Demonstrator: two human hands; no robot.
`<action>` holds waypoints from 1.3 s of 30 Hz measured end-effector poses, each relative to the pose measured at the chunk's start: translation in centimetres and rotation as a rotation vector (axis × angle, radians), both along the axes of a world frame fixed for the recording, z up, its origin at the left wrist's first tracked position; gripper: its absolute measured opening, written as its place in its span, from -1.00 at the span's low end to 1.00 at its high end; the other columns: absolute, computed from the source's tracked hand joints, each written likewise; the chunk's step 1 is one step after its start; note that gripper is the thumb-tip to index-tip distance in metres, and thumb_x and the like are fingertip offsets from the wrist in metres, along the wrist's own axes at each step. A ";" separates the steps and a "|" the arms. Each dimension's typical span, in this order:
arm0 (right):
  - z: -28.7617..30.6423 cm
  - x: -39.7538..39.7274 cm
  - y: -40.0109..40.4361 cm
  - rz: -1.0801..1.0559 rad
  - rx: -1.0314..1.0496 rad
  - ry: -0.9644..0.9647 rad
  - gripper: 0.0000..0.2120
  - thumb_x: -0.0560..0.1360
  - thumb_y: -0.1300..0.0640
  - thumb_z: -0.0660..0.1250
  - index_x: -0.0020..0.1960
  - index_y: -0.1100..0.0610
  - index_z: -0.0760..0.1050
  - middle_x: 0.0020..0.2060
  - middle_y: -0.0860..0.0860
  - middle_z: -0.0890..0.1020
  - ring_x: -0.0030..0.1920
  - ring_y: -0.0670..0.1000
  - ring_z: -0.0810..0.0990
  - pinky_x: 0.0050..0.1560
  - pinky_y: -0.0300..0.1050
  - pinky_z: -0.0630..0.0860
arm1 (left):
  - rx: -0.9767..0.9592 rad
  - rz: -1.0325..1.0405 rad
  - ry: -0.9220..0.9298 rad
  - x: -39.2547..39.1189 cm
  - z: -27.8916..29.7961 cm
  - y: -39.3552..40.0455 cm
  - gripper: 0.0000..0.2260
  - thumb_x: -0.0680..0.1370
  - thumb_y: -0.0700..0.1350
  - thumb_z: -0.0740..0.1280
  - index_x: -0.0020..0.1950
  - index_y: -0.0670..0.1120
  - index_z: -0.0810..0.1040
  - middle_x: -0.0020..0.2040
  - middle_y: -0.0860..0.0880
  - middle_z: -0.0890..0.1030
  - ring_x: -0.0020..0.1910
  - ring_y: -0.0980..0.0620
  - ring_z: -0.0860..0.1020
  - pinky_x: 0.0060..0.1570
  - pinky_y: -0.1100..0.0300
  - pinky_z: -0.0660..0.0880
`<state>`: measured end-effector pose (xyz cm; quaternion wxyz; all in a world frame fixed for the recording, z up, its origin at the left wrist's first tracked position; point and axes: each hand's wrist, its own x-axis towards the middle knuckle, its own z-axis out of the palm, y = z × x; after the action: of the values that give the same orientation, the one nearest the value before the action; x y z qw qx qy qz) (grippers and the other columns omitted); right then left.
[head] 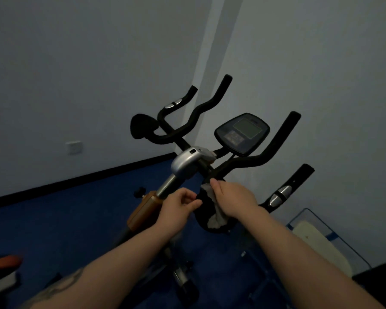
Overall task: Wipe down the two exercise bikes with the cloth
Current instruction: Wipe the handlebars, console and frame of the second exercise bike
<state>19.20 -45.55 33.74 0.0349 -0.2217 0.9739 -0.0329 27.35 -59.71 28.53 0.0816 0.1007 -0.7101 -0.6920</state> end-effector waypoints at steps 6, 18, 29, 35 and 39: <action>-0.4 0.5 0.5 0.127 -0.242 -0.019 -0.62 0.64 -0.16 -0.05 -0.06 -0.03 0.47 -0.11 -0.02 0.61 -0.04 0.07 0.58 -0.18 -0.07 0.37 | 0.080 0.067 -0.030 0.6 -0.3 0.7 -0.91 0.51 -0.13 0.43 -0.06 -0.11 0.56 -0.23 -0.04 0.62 -0.29 0.10 0.57 -0.26 0.22 0.54; 1.5 -0.5 0.3 0.199 -0.139 -0.139 -0.62 0.65 -0.14 -0.05 -0.09 -0.04 0.47 -0.05 0.01 0.61 0.00 0.07 0.56 -0.04 -0.02 0.44 | 0.062 0.024 -0.066 1.0 -0.2 0.1 -0.93 0.51 -0.15 0.43 -0.14 -0.10 0.59 -0.23 -0.08 0.66 -0.32 0.11 0.61 -0.35 0.29 0.50; 2.0 -1.2 0.9 0.236 -0.131 -0.202 -0.55 0.57 -0.30 0.07 -0.21 0.00 0.49 -0.25 -0.06 0.56 -0.17 -0.05 0.54 -0.09 0.00 0.48 | 0.141 -0.012 -0.080 1.6 -0.5 0.1 -0.88 0.54 -0.23 0.38 0.02 -0.25 0.51 -0.25 -0.08 0.63 -0.25 -0.01 0.64 -0.18 0.09 0.55; 1.1 -0.1 -2.6 0.238 0.041 0.024 -0.48 0.56 -0.33 -0.03 -0.31 -0.04 0.45 -0.31 -0.08 0.46 -0.26 -0.05 0.46 -0.29 -0.07 0.27 | 0.162 -0.018 -0.063 1.5 -1.1 0.6 -0.91 0.55 -0.25 0.36 -0.14 -0.15 0.50 -0.36 -0.01 0.60 -0.31 0.04 0.63 -0.34 0.23 0.51; 0.6 0.6 -1.1 0.080 -0.107 -0.009 -0.49 0.58 -0.32 -0.09 -0.27 -0.03 0.42 -0.28 -0.09 0.49 -0.14 0.05 0.54 -0.21 -0.05 0.34 | 0.125 -0.065 -0.068 1.3 -0.9 -0.3 -0.95 0.53 -0.25 0.38 -0.07 -0.16 0.52 -0.27 -0.08 0.63 -0.27 0.02 0.65 -0.27 0.17 0.54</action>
<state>19.81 -46.65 34.38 0.0285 -0.2621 0.9609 -0.0846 28.68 -60.04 27.62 0.0283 0.1060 -0.6709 -0.7334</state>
